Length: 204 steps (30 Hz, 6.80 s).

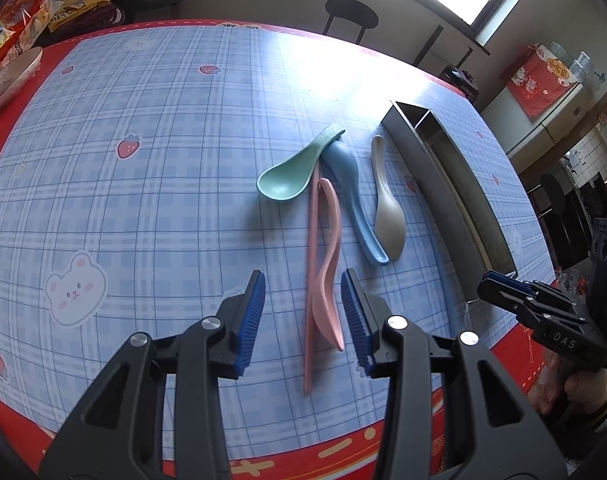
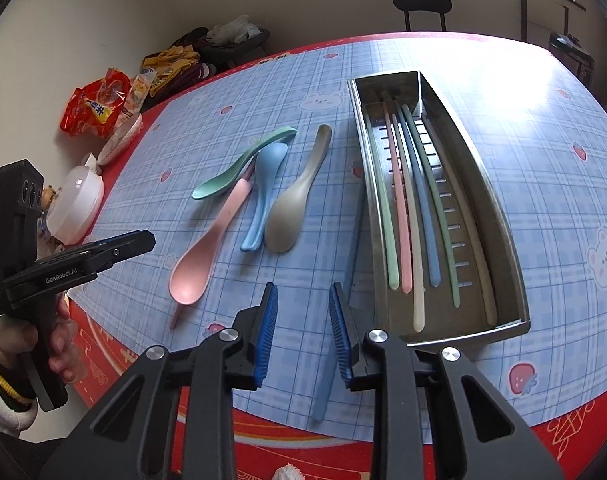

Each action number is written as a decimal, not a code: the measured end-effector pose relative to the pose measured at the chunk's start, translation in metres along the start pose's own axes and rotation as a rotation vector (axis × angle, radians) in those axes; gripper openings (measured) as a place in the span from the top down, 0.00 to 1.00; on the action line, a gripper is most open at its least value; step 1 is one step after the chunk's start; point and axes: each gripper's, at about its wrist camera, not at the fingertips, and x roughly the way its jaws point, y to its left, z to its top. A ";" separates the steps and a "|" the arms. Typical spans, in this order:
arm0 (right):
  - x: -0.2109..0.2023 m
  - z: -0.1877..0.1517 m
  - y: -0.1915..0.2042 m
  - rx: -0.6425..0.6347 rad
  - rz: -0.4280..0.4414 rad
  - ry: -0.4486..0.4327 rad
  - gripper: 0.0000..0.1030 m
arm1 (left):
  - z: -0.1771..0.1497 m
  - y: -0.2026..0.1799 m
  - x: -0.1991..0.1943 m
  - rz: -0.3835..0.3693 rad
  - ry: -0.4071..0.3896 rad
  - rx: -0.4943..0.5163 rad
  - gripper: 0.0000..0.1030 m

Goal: Organize utensils

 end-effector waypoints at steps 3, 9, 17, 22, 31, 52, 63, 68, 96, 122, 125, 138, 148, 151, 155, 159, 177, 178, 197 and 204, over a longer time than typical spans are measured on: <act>0.007 -0.006 0.000 0.037 -0.031 0.008 0.79 | -0.004 0.009 0.002 0.003 0.017 0.002 0.60; 0.016 -0.009 0.008 0.070 -0.051 0.007 0.79 | -0.005 0.018 0.005 -0.019 0.033 0.008 0.60; 0.030 0.019 0.013 0.071 -0.044 0.016 0.79 | 0.016 -0.005 0.015 -0.081 0.026 0.075 0.63; 0.043 0.042 0.010 0.075 -0.033 0.031 0.79 | 0.030 -0.024 0.037 -0.089 0.052 0.111 0.70; 0.063 0.069 0.009 0.046 -0.017 0.066 0.79 | 0.039 -0.037 0.072 -0.063 0.103 0.125 0.78; 0.103 0.103 0.009 0.058 0.005 0.143 0.79 | 0.038 -0.018 0.099 -0.089 0.123 0.029 0.88; 0.116 0.103 0.019 0.051 -0.030 0.181 0.77 | 0.030 -0.012 0.094 -0.104 0.098 0.014 0.87; 0.119 0.100 0.022 0.047 -0.048 0.193 0.74 | 0.027 -0.010 0.091 -0.105 0.089 0.011 0.87; 0.105 0.085 0.042 -0.018 -0.005 0.214 0.90 | 0.024 -0.007 0.088 -0.111 0.077 -0.002 0.87; 0.100 0.078 0.037 -0.080 -0.066 0.209 0.94 | 0.026 -0.010 0.087 -0.084 0.074 0.010 0.87; 0.100 0.076 0.041 -0.100 -0.079 0.201 0.94 | 0.028 -0.010 0.088 -0.083 0.072 0.010 0.87; 0.083 0.071 0.030 0.003 -0.005 0.165 0.94 | 0.030 -0.018 0.083 -0.061 0.110 0.014 0.90; 0.043 0.068 0.013 0.070 0.055 0.073 0.94 | 0.034 -0.030 0.045 -0.050 0.070 0.010 0.90; 0.031 0.068 0.003 0.085 0.050 0.039 0.94 | 0.039 -0.037 0.038 -0.040 0.060 0.027 0.90; 0.017 0.067 -0.016 0.122 0.043 0.009 0.94 | 0.047 -0.057 0.033 -0.038 0.048 0.057 0.90; 0.004 0.065 -0.040 0.159 0.033 -0.015 0.94 | 0.059 -0.083 0.033 -0.052 0.038 0.090 0.90; -0.007 0.060 -0.115 0.289 0.063 -0.052 0.94 | 0.121 -0.183 0.097 -0.066 0.108 0.144 0.89; -0.006 0.060 -0.114 0.289 0.068 -0.050 0.94 | 0.125 -0.186 0.101 -0.058 0.110 0.146 0.89; 0.015 0.056 -0.111 0.298 0.053 -0.030 0.94 | 0.152 -0.182 0.159 -0.031 0.178 0.053 0.89; 0.019 0.057 -0.119 0.322 0.068 -0.041 0.94 | 0.155 -0.188 0.168 -0.021 0.168 0.059 0.89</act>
